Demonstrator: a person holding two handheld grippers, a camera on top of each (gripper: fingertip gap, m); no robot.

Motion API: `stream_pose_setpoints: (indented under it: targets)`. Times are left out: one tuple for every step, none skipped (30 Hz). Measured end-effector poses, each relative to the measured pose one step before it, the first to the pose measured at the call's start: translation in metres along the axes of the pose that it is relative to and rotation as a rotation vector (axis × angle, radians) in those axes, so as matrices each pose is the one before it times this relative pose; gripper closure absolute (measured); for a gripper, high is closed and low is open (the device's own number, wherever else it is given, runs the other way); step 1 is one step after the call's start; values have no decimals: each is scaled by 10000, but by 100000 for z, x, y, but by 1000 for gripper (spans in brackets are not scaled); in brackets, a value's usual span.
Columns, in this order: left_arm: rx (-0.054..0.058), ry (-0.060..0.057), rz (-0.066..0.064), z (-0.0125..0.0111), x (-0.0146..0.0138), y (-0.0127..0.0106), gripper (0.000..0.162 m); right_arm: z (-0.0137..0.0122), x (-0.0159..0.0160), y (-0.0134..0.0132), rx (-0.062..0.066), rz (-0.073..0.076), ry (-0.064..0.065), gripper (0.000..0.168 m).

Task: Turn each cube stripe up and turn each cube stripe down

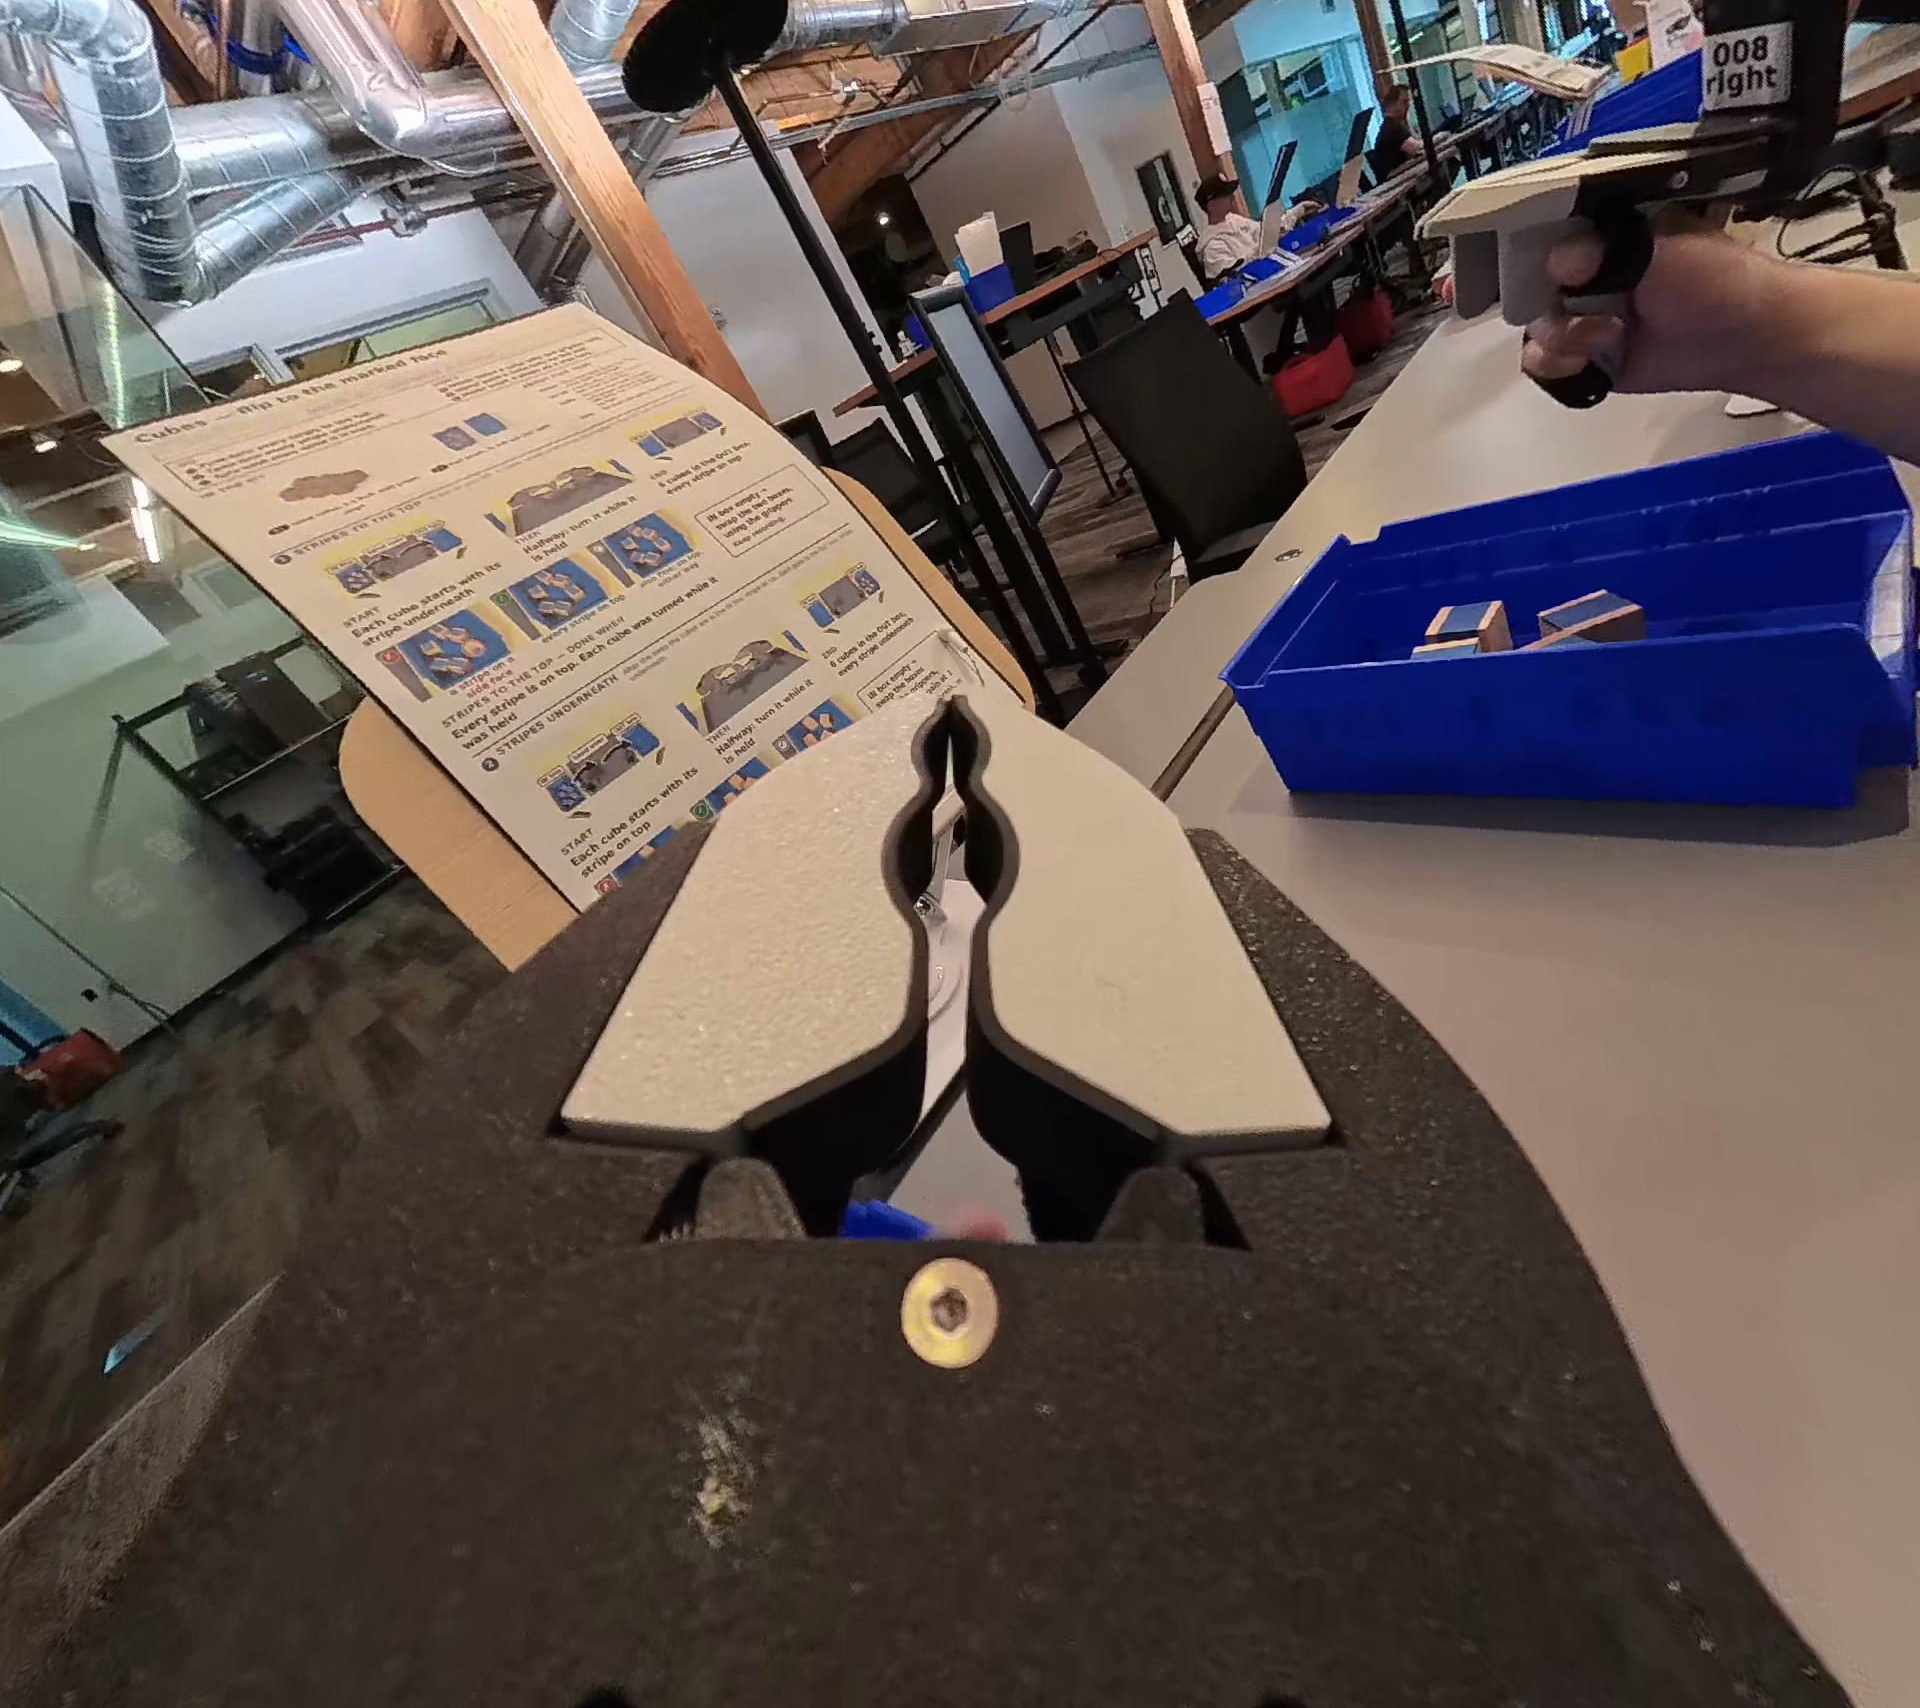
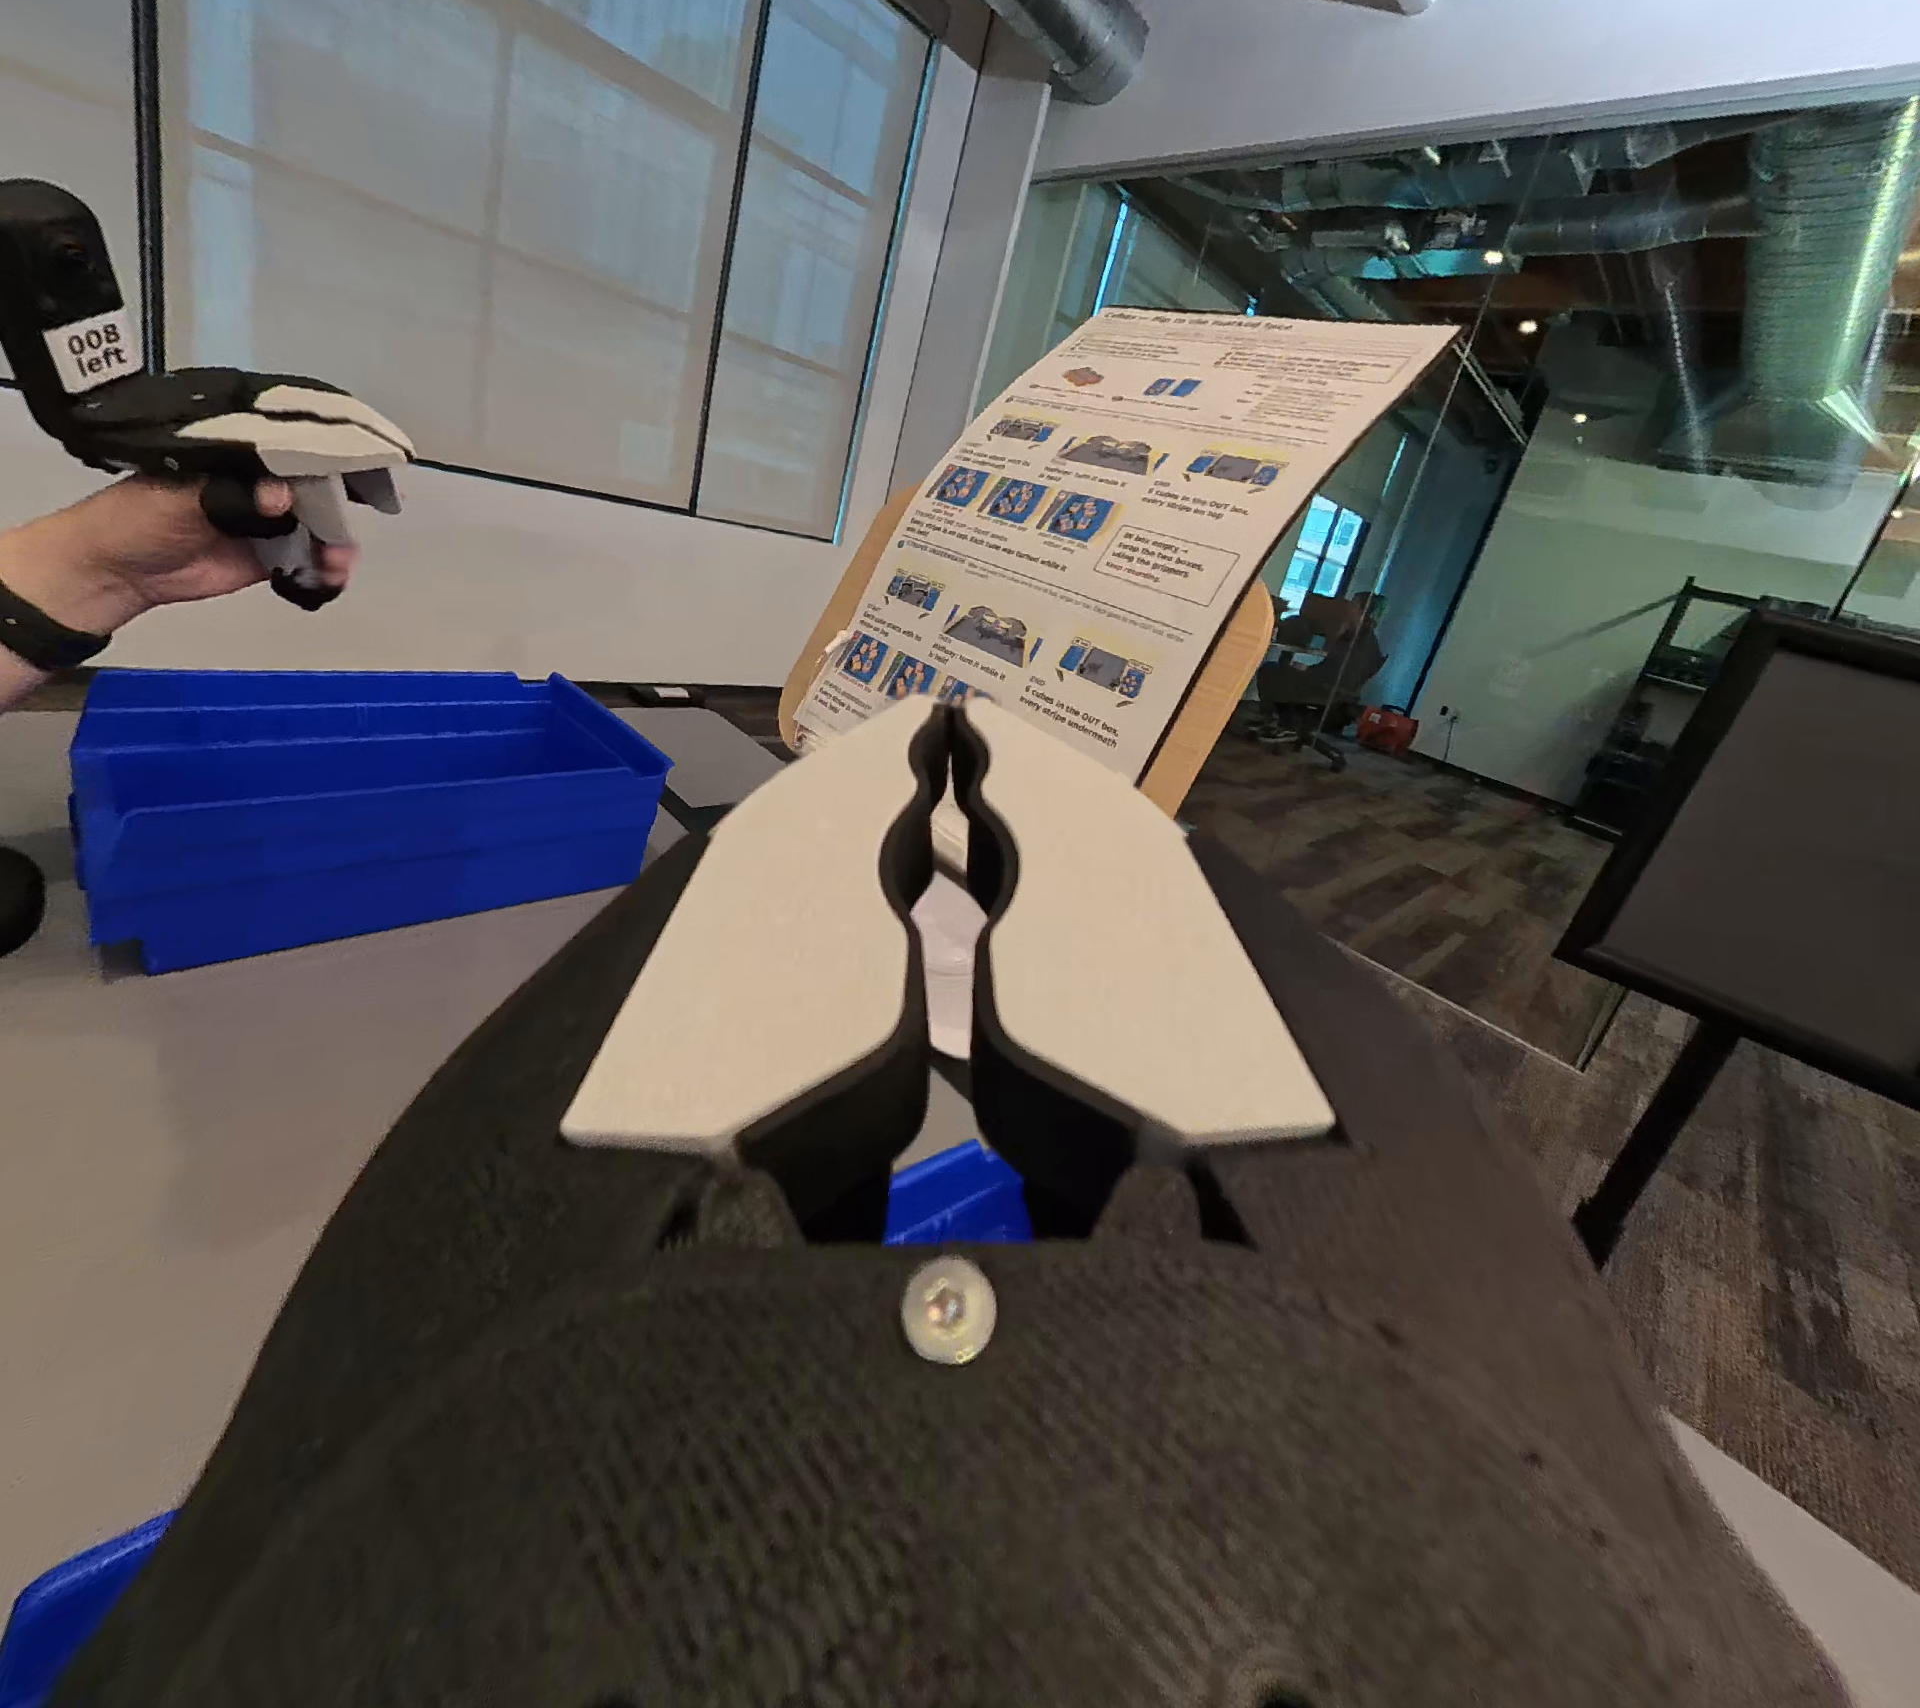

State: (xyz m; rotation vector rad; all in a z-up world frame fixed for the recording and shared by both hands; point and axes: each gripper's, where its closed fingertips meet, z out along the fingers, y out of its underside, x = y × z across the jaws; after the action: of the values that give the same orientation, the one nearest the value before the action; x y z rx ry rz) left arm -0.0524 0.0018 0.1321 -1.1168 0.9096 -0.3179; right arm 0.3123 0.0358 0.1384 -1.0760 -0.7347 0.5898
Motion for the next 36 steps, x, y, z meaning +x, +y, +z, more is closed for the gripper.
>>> stream_pose_setpoints:
  targets:
    - [11, 5, -46, 42, 50, -3, 162, 47, -8, 248, -219, 47, -38, 168]
    - [13, 92, -119, 34, 127, -8, 162, 54, -38, 211, -161, 46, -58, 167]
    - [-100, 106, -211, 49, 106, 137, 162, 5, -46, 89, -33, -9, -59, 167]
    - [-166, 135, -171, 64, 90, 249, 162, -14, 155, 64, 3, 59, 63, 167]
    - [-49, 124, -60, 45, 92, 147, 162, -6, 129, 81, -8, 151, -9, 167]
    - [89, 71, 5, -6, 68, 9, 162, -17, 46, 165, -68, 161, -75, 167]
    - [104, -8, 11, -21, -49, -42, 162, -23, 123, 194, -101, 77, -6, 167]
    - [54, -58, 22, -43, -120, -22, 162, -47, 195, 230, -131, -19, 75, 167]
    - [-30, -36, 25, -34, -91, 61, 162, -68, 232, 234, -162, -96, 112, 167]
    - [-124, 25, 30, -15, -18, 173, 162, -81, 173, 289, -234, -103, 76, 167]
    - [-246, -37, 79, -23, -109, 324, 162, -115, 327, 419, -383, -105, 155, 167]
    - [-359, -172, 193, -100, -334, 447, 162, -233, 586, 569, -521, -199, 319, 167]
    - [-463, -248, 260, -250, -524, 577, 162, -341, 680, 911, -756, -243, 313, 167]
    - [-588, -308, 231, -406, -753, 777, 162, -420, 848, 1462, -1098, -202, 344, 167]
    - [-718, -386, 125, -563, -1029, 1046, 162, -429, 1010, 1969, -1318, -134, 402, 167]
    - [-780, -471, 68, -649, -1249, 1248, 162, -388, 1188, 2059, -1252, -15, 504, 167]
    - [-656, -624, 76, -706, -1525, 1222, 162, -234, 1139, 2082, -1128, 187, 441, 168]
    - [-496, -511, -5, -664, -1399, 1179, 162, 14, 650, 2211, -1166, 420, 71, 168]
    - [-525, -248, -236, -536, -1108, 1288, 162, 246, 661, 2039, -1023, 406, 110, 168]
    - [-586, -235, -409, -426, -1091, 1372, 157, 418, 764, 1811, -895, 345, 240, 168]
    - [-567, -529, -470, -346, -1492, 1343, 144, 520, 874, 1428, -760, 310, 361, 167]
    - [-630, -481, -381, -247, -1413, 1429, 137, 568, 492, 967, -529, 252, 195, 167]
    - [-593, -238, -200, -130, -996, 1368, 134, 534, -95, 680, -417, 182, -113, 160]
    - [-400, -181, -138, -53, -786, 1118, 132, 447, -130, 508, -373, 168, -75, 152]
    - [-275, -173, -131, -27, -716, 875, 130, 375, 290, 435, -373, 104, 262, 138]
    - [-219, -151, -144, -13, -614, 694, 128, 337, 526, 541, -471, 30, 451, 126]
    - [-187, -99, -172, 16, -466, 591, 126, 304, 276, 604, -464, 12, 274, 123]
    - [-247, -2, -207, 90, -264, 620, 124, 339, 20, 470, -336, 68, 88, 121]
    - [-353, 92, -225, 158, -87, 710, 122, 349, -139, 416, -290, 224, -78, 121]
    - [-391, 106, -234, 250, -22, 752, 118, 400, -367, 503, -350, 296, -295, 120]
    - [-463, 154, -195, 314, 97, 821, 116, 429, -277, 551, -381, 319, -258, 120]
    - [-497, 66, -217, 382, -4, 857, 113, 442, 18, 581, -394, 333, -88, 123]
    - [-543, 97, -319, 426, 34, 857, 113, 429, 35, 715, -445, 326, -92, 129]
    - [-261, 310, -234, 394, 269, 343, 114, 426, -27, 691, -441, 291, -131, 131]
    - [102, 198, -323, 287, 123, -81, 115, 331, -204, 448, -283, 233, -267, 130]
    - [31, 104, -266, 205, -32, 50, 121, 51, -354, -34, 47, 254, -380, 138]
